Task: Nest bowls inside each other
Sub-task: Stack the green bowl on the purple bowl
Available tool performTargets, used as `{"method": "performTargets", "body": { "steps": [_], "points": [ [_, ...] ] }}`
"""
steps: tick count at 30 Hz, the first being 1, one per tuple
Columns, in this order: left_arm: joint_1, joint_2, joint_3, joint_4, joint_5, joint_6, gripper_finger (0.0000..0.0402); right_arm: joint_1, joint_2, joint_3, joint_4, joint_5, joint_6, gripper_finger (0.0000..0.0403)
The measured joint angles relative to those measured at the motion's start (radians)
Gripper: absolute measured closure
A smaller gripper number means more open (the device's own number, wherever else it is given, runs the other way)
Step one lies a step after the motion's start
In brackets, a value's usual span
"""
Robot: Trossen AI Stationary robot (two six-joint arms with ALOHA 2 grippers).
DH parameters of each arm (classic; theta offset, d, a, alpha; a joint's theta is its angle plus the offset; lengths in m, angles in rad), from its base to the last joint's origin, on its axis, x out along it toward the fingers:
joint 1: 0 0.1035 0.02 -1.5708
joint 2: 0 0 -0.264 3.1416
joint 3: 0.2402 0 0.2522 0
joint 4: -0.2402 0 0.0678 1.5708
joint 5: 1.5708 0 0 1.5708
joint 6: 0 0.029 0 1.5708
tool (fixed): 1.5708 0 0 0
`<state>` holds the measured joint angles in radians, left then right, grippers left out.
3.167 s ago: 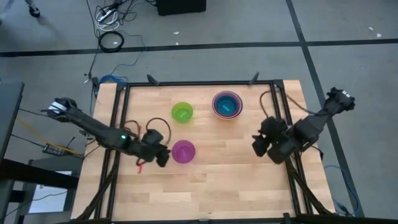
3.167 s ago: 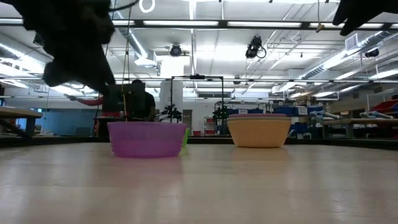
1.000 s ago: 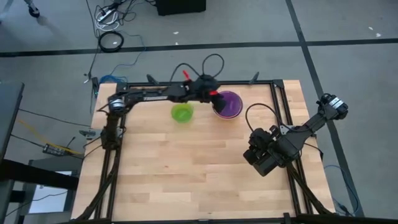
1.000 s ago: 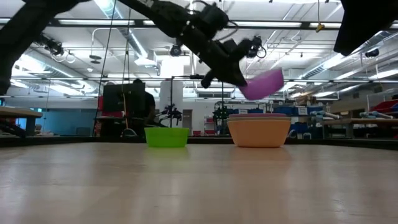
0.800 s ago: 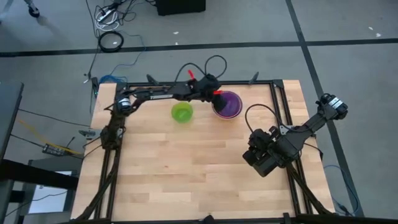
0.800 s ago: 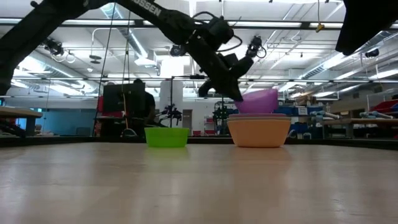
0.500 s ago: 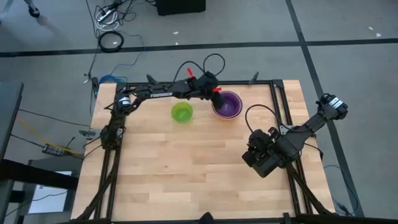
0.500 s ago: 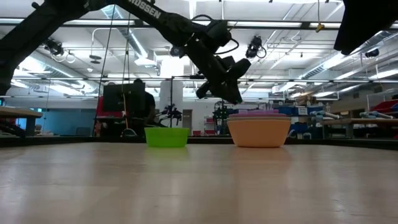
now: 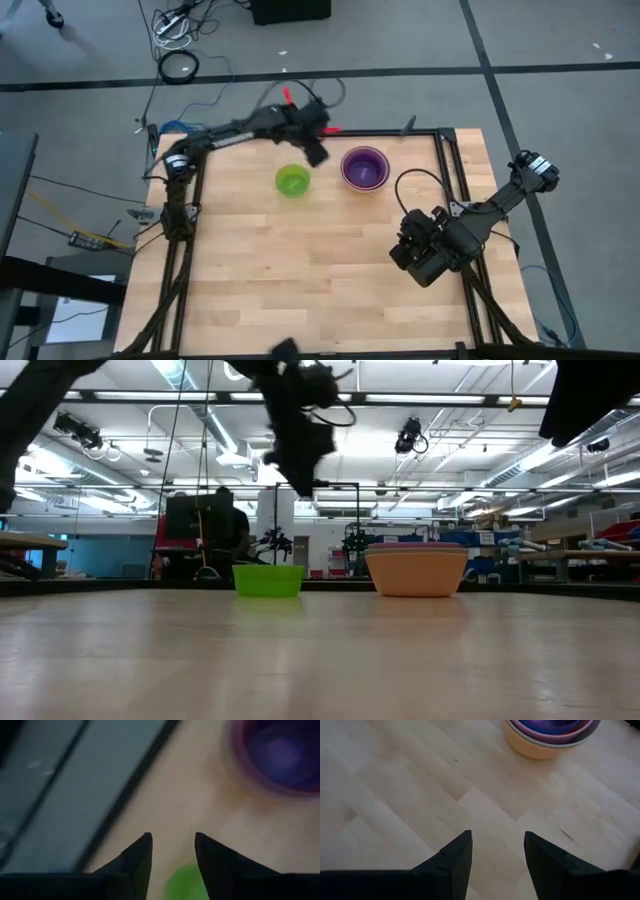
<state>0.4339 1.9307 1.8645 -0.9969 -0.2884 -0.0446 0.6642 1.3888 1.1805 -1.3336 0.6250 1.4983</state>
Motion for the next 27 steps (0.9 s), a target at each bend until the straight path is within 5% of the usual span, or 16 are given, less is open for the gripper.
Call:
{"method": "performTargets", "body": {
  "steps": [4, 11, 19, 27],
  "points": [
    [0.055, -0.097, -0.038, -0.118, -0.04, 0.07, 0.0244, 0.017, 0.0, 0.0, 0.002, 0.008, 0.032, 0.0237],
    [0.134, -0.222, -0.282, -0.089, 0.308, 0.12, 0.0243, 0.028, 0.0, 0.0, 0.013, 0.019, 0.054, 0.0237],
    [0.135, -0.241, -0.604, 0.259, 0.305, 0.02, 0.0243, 0.027, 0.0, 0.0, 0.016, 0.044, 0.049, 0.0237],
    [0.136, -0.24, -0.68, 0.287, 0.129, -0.045, 0.0243, 0.013, 0.0, 0.0, 0.011, 0.053, 0.026, 0.0237]
  ]
}}
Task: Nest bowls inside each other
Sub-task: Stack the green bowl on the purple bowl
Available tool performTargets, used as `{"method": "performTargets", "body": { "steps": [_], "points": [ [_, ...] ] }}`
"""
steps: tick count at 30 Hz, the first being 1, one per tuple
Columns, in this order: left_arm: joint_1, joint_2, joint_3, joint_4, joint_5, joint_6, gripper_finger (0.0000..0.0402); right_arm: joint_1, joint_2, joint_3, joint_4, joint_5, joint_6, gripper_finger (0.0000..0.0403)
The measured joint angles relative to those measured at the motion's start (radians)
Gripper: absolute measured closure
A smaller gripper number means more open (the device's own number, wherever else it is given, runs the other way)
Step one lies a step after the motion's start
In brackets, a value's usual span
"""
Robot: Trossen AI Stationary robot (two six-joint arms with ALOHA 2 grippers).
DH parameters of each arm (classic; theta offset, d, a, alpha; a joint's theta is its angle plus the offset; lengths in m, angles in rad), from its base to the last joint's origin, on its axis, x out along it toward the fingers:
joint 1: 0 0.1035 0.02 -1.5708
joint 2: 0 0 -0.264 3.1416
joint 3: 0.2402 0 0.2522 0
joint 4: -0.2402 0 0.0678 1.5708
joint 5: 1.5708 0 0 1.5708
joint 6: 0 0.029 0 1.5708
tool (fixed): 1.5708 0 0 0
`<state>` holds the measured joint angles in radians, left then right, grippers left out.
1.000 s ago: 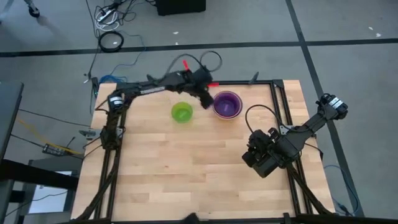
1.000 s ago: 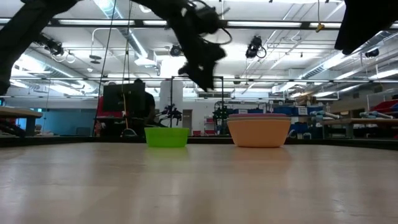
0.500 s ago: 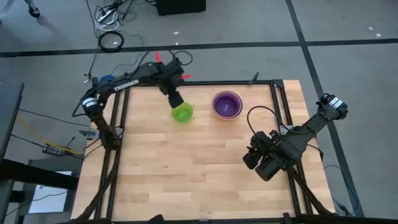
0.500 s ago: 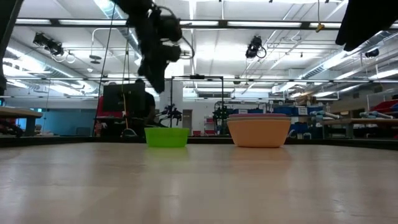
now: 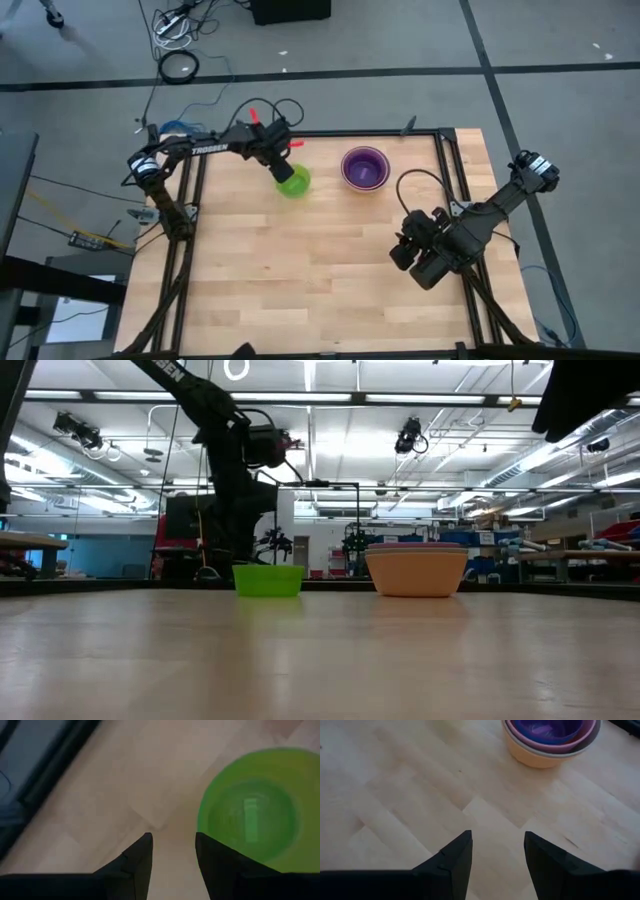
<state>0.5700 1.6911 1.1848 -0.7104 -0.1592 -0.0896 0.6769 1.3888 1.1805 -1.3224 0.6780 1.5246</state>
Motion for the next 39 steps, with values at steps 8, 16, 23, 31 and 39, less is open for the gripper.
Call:
{"method": "performTargets", "body": {
  "steps": [8, 16, 23, 31, 39],
  "points": [
    [-0.002, 0.0, -0.007, -0.005, 0.015, -0.149, 0.0243, -0.026, 0.0, 0.0, 0.014, 0.0, -0.026, 0.0237],
    [-0.028, 0.029, -0.007, -0.018, 0.075, -0.207, 0.0243, -0.026, 0.0, 0.0, 0.019, 0.0, -0.034, 0.0237],
    [-0.04, 0.1, -0.007, -0.003, 0.059, -0.209, 0.0243, -0.026, 0.0, 0.0, 0.024, -0.003, -0.037, 0.0237],
    [-0.042, 0.179, -0.007, 0.067, 0.135, -0.172, 0.0325, -0.026, 0.0, 0.0, 0.024, -0.007, -0.044, 0.0237],
    [-0.042, 0.156, 0.045, 0.187, 0.345, -0.158, 0.0395, -0.026, 0.0, 0.0, 0.023, -0.008, -0.053, 0.0237]
  ]
}}
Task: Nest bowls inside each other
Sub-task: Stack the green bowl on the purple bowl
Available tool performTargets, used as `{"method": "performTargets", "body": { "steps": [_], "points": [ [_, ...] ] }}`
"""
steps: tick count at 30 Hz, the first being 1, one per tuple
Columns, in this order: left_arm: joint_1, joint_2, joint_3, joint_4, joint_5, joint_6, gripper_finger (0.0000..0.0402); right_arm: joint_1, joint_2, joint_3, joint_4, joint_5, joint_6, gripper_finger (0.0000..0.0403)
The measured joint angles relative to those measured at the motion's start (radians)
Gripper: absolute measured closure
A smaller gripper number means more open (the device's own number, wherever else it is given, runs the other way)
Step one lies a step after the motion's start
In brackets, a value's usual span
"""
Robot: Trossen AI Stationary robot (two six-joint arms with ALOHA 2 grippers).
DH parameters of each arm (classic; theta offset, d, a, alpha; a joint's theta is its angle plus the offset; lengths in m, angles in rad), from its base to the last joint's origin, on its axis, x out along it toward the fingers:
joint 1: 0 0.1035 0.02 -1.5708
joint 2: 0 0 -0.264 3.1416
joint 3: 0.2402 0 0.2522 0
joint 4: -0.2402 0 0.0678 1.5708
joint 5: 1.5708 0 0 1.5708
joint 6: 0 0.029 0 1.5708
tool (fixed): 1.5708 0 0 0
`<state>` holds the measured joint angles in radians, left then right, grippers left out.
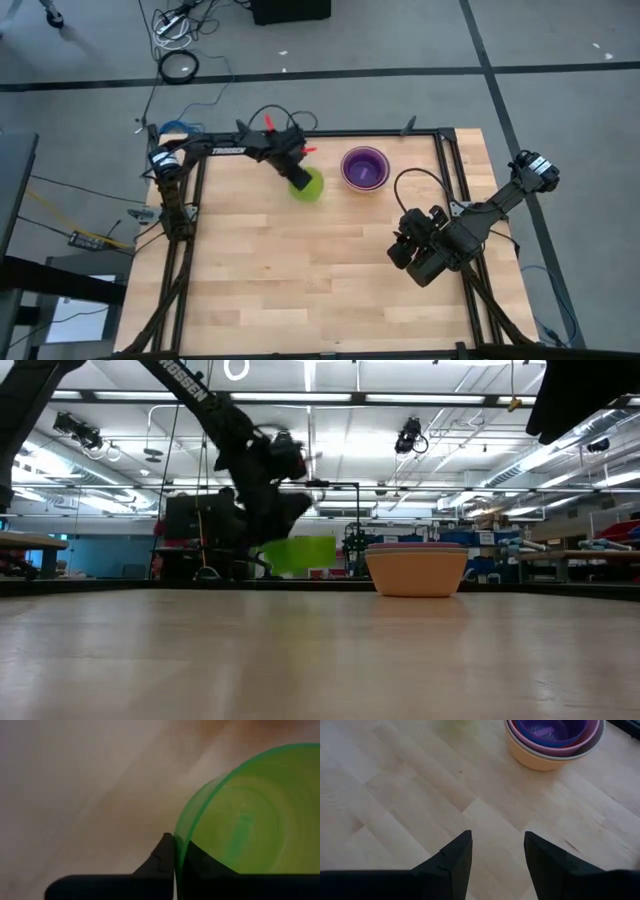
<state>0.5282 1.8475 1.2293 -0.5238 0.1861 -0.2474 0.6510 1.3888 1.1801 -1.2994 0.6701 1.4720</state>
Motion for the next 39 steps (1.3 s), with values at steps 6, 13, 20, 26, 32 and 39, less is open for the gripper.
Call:
{"method": "performTargets", "body": {
  "steps": [6, 13, 20, 26, 32, 39],
  "points": [
    [-0.041, -0.003, 0.172, 0.05, 0.039, 0.004, 0.0397, 0.0, 0.0, 0.0, -0.007, 0.0, 0.0, 0.0237],
    [-0.047, 0.011, 0.346, 0.113, 0.033, -0.023, 0.0398, 0.0, 0.0, 0.0, -0.011, 0.0, -0.001, 0.0237],
    [-0.062, 0.088, 0.39, 0.266, 0.044, -0.092, 0.0398, 0.0, 0.0, 0.0, -0.03, 0.0, 0.0, 0.0237],
    [-0.075, 0.18, 0.425, 0.276, 0.011, -0.105, 0.0397, 0.0, 0.0, 0.0, -0.044, 0.0, 0.0, 0.0237],
    [-0.084, 0.235, 0.454, 0.304, -0.029, -0.111, 0.0397, -0.001, 0.0, 0.0, -0.047, 0.0, 0.001, 0.0237],
    [-0.09, 0.274, 0.462, 0.289, -0.051, -0.108, 0.0396, -0.001, 0.0, 0.0, -0.047, 0.001, 0.001, 0.0237]
  ]
}}
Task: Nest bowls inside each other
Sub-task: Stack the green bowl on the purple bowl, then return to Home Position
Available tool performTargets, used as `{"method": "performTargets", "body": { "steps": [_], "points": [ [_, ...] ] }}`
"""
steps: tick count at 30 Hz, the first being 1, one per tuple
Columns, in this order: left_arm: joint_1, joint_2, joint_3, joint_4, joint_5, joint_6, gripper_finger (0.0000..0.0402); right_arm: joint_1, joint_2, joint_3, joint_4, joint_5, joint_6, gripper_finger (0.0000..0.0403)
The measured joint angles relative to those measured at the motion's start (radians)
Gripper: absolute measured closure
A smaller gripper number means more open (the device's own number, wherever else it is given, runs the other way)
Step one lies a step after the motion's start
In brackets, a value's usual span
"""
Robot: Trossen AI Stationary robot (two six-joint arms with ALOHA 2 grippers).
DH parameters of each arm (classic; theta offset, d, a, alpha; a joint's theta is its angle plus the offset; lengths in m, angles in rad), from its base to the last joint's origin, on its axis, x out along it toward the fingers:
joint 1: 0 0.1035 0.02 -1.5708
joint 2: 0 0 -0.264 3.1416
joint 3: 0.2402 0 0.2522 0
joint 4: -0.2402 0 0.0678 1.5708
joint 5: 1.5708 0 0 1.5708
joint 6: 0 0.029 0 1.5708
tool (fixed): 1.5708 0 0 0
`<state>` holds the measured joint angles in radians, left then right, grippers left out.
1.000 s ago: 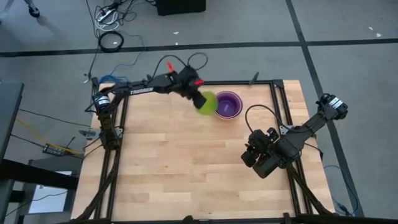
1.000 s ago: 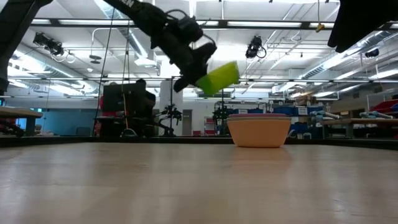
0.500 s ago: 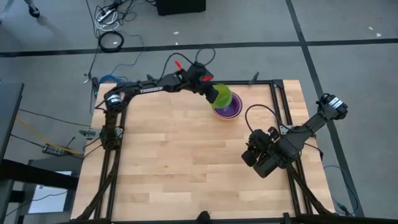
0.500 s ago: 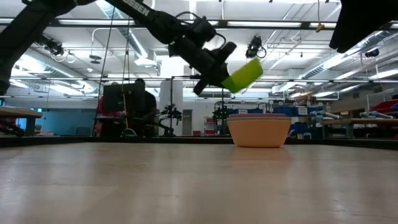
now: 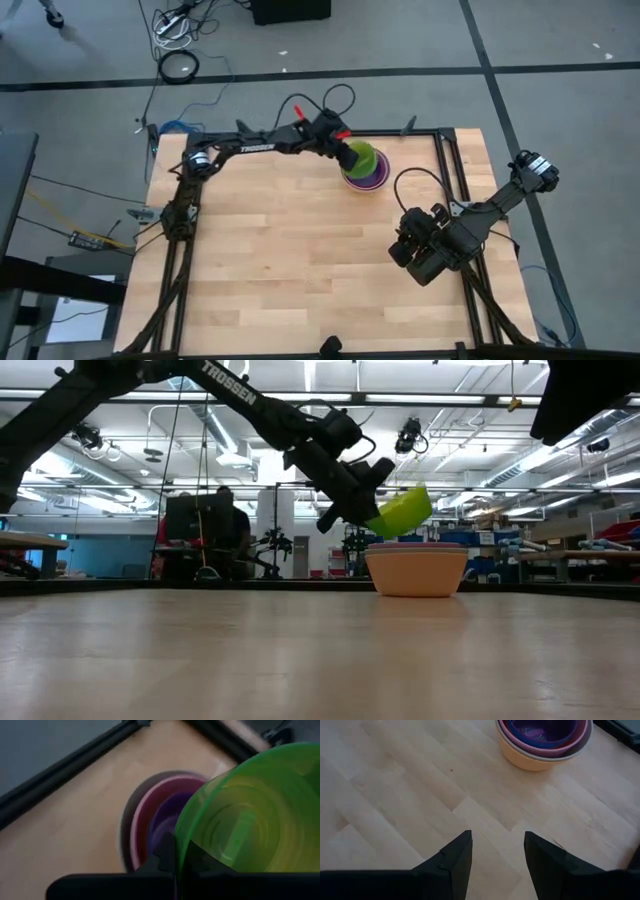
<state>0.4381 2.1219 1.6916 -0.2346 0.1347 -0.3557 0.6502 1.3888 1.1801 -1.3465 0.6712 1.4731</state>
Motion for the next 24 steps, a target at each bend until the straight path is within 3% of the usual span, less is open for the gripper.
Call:
{"method": "performTargets", "body": {
  "steps": [24],
  "points": [
    [-0.008, 0.005, 0.0, -0.002, 0.004, -0.018, 0.0298, -0.003, 0.0, 0.0, 0.005, 0.008, -0.005, 0.0237]
  ]
}}
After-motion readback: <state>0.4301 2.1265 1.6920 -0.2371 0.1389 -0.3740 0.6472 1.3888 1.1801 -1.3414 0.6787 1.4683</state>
